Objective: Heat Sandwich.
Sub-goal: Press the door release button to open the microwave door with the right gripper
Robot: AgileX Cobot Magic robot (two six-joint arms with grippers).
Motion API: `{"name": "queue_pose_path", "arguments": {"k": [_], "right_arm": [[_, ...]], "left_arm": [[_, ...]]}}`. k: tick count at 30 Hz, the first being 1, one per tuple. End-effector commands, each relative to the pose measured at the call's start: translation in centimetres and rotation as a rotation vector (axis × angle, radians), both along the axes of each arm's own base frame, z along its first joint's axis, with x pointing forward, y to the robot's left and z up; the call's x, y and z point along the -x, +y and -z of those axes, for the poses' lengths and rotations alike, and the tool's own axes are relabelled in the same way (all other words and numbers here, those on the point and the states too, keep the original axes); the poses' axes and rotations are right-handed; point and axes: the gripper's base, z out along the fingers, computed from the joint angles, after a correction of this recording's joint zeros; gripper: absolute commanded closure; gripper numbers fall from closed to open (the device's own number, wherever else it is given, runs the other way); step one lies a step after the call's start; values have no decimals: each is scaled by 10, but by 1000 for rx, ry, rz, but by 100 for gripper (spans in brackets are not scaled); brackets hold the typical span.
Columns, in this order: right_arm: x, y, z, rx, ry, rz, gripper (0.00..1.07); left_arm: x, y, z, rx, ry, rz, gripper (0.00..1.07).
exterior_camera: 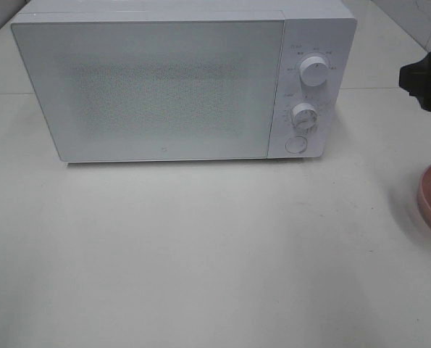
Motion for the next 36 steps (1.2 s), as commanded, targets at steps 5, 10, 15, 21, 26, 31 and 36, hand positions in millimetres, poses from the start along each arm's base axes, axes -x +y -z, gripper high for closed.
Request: {"name": "queue_pose_path", "arguments": {"k": [5, 10, 15, 21, 26, 31, 36], "right_arm": [[-7, 2, 25, -90, -88, 13, 31], [-4, 14, 48, -99, -155, -10, 31], [1, 28, 64, -62, -174, 5, 31], [11, 45, 79, -48, -230, 1, 31], [17, 55, 88, -55, -256, 22, 31], [19, 67, 98, -36, -256, -4, 31], [19, 74, 106, -13, -262, -32, 31]], "left_arm": [[4, -1, -1, 2, -36, 5, 9], [4, -1, -1, 2, -36, 5, 9], [4, -1, -1, 2, -36, 5, 9], [4, -1, -1, 2, -36, 5, 9], [4, -1, -1, 2, -36, 5, 9], [4, -1, -1, 2, -36, 5, 9], [4, -1, -1, 2, -36, 5, 9]]}}
